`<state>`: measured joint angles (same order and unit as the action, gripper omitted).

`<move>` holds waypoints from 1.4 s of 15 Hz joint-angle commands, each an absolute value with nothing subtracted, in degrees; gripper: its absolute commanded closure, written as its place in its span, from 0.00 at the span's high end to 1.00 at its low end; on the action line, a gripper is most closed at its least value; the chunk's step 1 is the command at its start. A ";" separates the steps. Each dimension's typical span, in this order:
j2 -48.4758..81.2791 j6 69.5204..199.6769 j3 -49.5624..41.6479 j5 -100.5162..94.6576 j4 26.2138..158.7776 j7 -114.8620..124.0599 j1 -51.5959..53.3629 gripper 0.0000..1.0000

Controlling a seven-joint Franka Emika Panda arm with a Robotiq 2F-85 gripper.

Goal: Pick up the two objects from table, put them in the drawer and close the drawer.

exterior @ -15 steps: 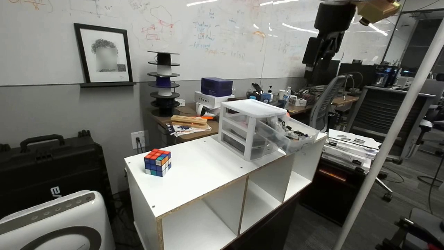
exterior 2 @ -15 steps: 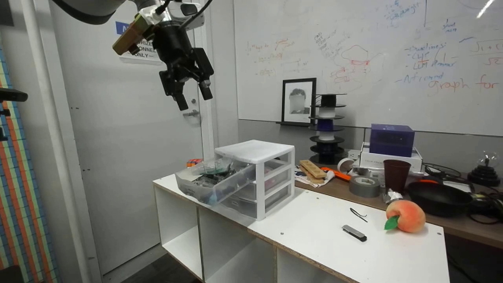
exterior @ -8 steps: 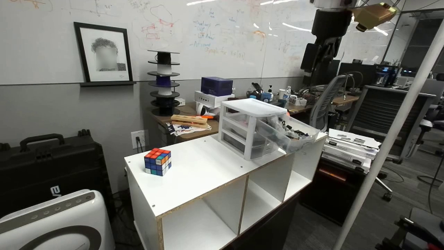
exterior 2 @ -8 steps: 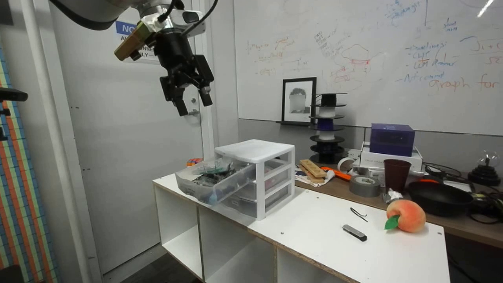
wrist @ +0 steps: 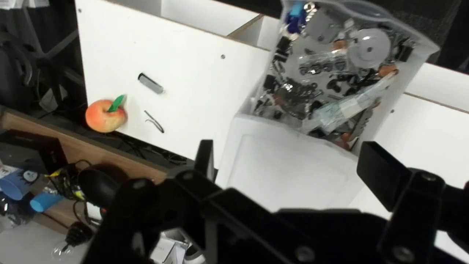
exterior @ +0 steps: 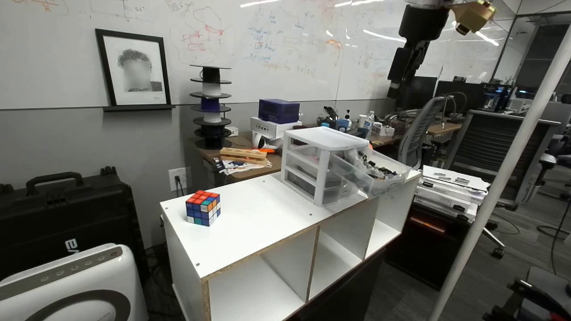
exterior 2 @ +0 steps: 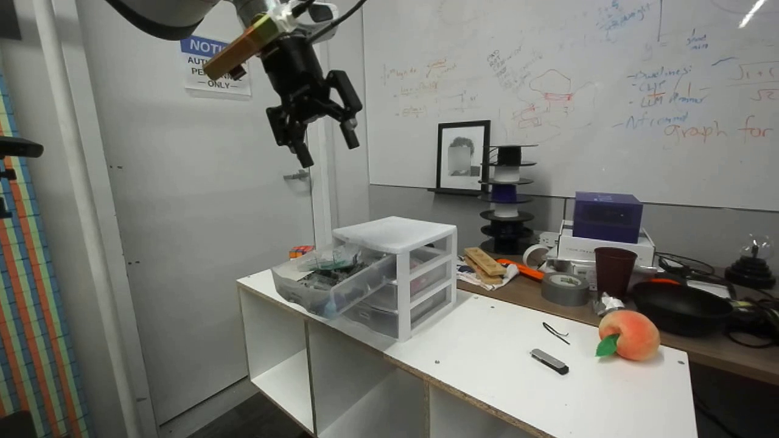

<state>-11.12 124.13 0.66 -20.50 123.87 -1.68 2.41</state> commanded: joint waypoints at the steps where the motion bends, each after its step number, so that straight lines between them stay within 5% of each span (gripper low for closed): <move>1: -5.20 129.84 -3.13 -22.37 117.42 -13.15 -1.26 1.00; 6: 8.53 140.17 -7.28 -11.65 111.79 -35.29 -4.92 1.00; 12: 27.37 135.93 1.12 8.63 97.89 -61.84 -13.93 1.00; 21: 23.35 133.46 2.79 12.18 97.36 -81.72 -21.37 1.00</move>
<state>25.81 135.08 1.90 8.78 96.38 -75.21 -19.12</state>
